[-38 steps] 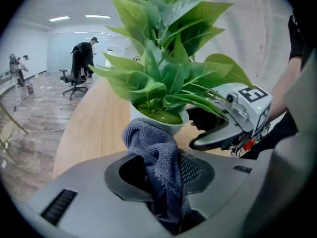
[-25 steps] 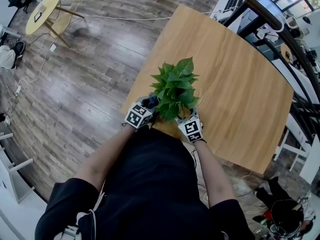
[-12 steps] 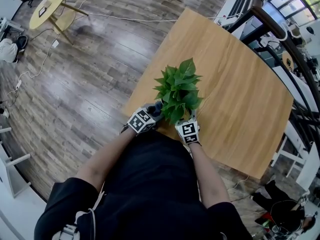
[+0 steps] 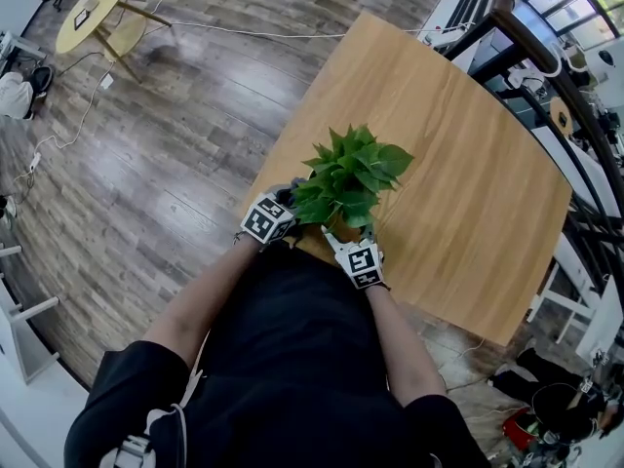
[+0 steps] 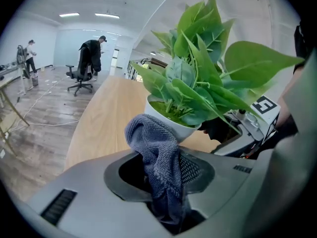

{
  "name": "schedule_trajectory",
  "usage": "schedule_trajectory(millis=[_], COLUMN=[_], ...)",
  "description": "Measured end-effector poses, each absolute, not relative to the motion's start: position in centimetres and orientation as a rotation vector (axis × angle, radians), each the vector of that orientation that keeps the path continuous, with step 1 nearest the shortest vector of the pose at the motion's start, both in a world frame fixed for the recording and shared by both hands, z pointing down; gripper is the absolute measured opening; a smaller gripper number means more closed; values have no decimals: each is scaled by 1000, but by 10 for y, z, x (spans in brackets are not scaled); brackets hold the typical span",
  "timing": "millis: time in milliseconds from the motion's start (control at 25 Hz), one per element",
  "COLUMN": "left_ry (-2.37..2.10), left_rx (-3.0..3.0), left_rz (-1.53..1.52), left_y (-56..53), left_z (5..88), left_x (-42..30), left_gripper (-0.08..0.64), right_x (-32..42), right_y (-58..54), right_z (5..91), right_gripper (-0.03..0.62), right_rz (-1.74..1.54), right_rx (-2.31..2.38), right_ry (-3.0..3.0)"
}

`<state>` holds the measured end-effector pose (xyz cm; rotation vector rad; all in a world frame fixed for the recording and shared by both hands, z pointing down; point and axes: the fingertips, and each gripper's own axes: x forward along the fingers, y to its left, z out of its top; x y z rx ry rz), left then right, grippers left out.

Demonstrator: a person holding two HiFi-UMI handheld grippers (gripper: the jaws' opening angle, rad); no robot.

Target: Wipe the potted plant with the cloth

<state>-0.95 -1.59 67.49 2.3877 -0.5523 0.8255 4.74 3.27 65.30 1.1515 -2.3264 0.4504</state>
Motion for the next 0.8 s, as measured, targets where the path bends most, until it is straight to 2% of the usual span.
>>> schedule_trajectory(millis=[120,440,800], left_ry=[-592,-562,-497], left_rx=[2406,2468,2502], left_rz=[855,851,845], left_y=[-21,-26,-5], left_z=[676,675,674], left_x=[-15,-5,3], left_gripper=[152,152,152], right_x=[78,59,61], right_y=[19,6,-5], right_z=[654,644,641], right_gripper=[295,295,293], right_rz=[525,294,448], right_rx=[1337,1107,1246], right_ry=[-2228,-2322,-2333])
